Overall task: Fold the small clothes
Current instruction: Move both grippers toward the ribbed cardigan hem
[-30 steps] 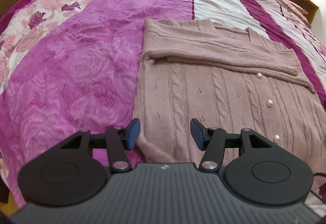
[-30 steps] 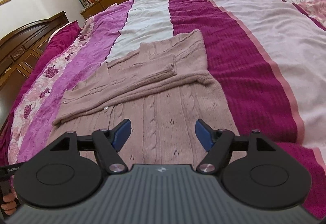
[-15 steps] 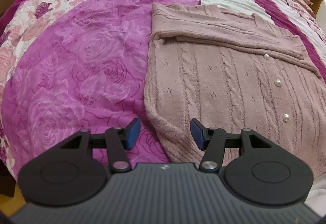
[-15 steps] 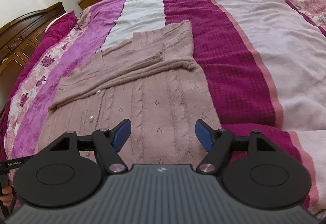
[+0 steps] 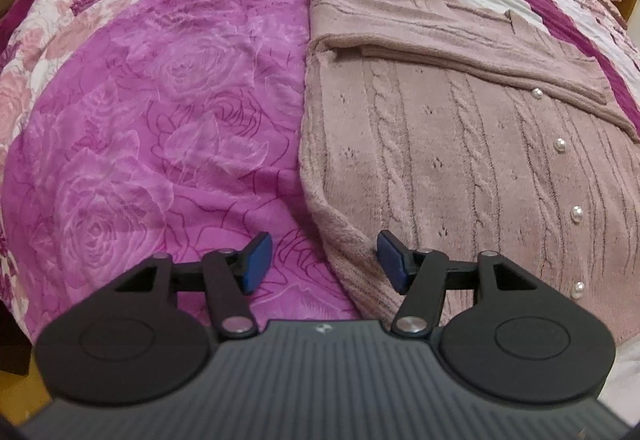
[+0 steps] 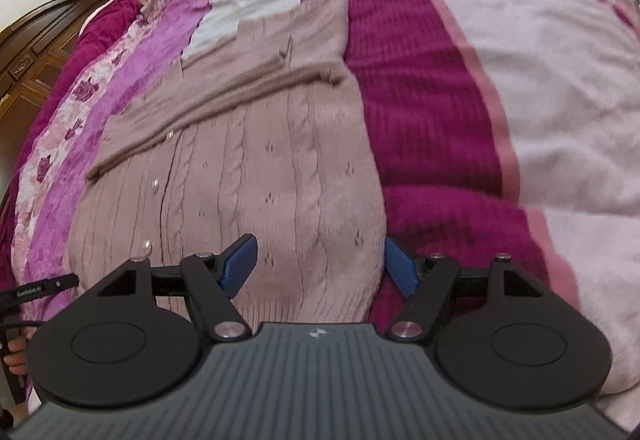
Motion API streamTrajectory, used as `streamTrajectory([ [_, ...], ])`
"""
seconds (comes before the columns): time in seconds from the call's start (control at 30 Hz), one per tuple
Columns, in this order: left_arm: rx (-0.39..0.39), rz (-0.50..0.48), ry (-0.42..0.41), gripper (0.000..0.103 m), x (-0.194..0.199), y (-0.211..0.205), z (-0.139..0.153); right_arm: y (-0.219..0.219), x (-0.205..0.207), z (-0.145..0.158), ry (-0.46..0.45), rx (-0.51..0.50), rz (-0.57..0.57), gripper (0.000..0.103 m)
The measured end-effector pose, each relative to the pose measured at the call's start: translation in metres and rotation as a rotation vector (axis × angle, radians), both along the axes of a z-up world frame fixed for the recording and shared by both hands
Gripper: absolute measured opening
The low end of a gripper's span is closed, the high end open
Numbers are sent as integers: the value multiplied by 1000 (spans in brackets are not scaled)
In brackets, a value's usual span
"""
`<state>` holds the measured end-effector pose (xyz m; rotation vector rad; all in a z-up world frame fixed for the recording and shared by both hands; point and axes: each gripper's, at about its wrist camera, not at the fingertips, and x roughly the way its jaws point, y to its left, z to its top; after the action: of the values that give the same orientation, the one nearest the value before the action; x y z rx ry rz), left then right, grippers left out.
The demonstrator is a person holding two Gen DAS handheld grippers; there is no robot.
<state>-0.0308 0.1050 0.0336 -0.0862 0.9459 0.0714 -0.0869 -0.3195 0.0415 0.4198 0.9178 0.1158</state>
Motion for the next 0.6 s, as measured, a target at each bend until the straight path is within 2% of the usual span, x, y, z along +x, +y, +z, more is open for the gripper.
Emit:
streamTrajectory([
  [0.13,-17,-33,33,65,5,-1,-2,4,4,-9,31,-1,25,77],
  [0.2,-71,-65,56,65,8,-1,-4,6,8,-9,45,3,49,81],
  [0.3,-201,-118,111,65,14,-2,-13,7,14,-10,72,10,99,82],
  [0.37,-249,-129,133,65,17,-4,-19,8,18,-12,94,22,142,82],
  [0.6,-231,-177,129,64,24,-15,-28,12,30,-19,146,46,244,84],
])
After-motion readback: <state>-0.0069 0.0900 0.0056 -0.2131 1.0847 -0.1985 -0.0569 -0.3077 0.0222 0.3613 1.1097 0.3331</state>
